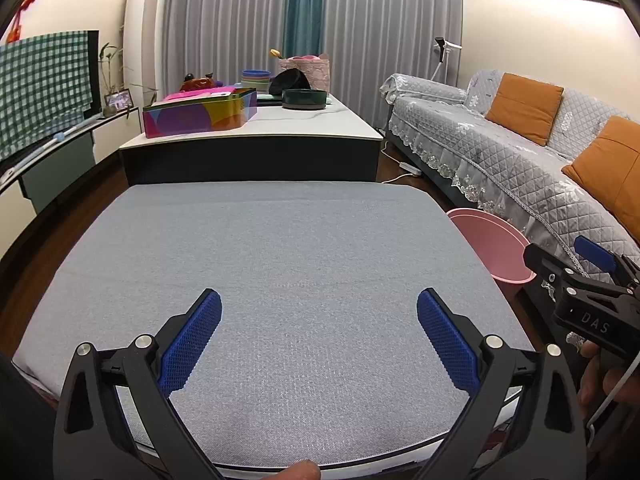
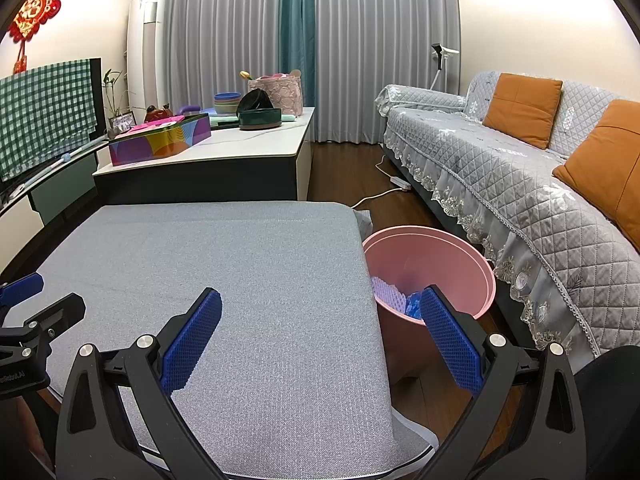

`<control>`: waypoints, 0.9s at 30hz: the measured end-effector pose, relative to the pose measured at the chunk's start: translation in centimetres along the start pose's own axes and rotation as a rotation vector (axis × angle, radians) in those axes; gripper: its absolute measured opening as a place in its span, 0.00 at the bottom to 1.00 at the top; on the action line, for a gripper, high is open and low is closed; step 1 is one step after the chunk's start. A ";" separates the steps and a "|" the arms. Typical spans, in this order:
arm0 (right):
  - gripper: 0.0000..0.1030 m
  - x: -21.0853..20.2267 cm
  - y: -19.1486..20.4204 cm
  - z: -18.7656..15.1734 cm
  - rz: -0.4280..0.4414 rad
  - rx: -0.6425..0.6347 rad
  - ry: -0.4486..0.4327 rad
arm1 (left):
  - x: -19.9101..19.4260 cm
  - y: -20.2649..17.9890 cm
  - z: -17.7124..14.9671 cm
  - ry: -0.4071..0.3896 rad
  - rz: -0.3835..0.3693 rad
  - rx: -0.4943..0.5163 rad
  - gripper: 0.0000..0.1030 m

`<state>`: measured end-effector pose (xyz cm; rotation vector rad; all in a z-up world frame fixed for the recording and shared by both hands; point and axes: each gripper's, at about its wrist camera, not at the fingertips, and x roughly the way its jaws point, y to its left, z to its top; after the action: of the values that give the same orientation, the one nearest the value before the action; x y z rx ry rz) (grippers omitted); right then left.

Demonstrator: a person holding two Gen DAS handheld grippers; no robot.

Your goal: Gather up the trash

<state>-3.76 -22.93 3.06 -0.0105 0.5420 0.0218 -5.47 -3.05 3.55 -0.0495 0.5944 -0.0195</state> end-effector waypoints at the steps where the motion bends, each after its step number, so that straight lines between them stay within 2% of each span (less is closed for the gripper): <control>1: 0.95 0.0 0.0 0.0 0.000 0.000 0.000 | 0.0 0.0 0.0 0.000 0.000 0.000 0.92; 27: 0.95 0.0 0.0 0.0 -0.010 -0.012 -0.003 | 0.5 -0.4 0.0 0.013 -0.025 -0.003 0.92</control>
<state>-3.79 -22.97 3.09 -0.0246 0.5390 0.0151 -5.10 -3.42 3.28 -0.0603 0.6072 -0.0432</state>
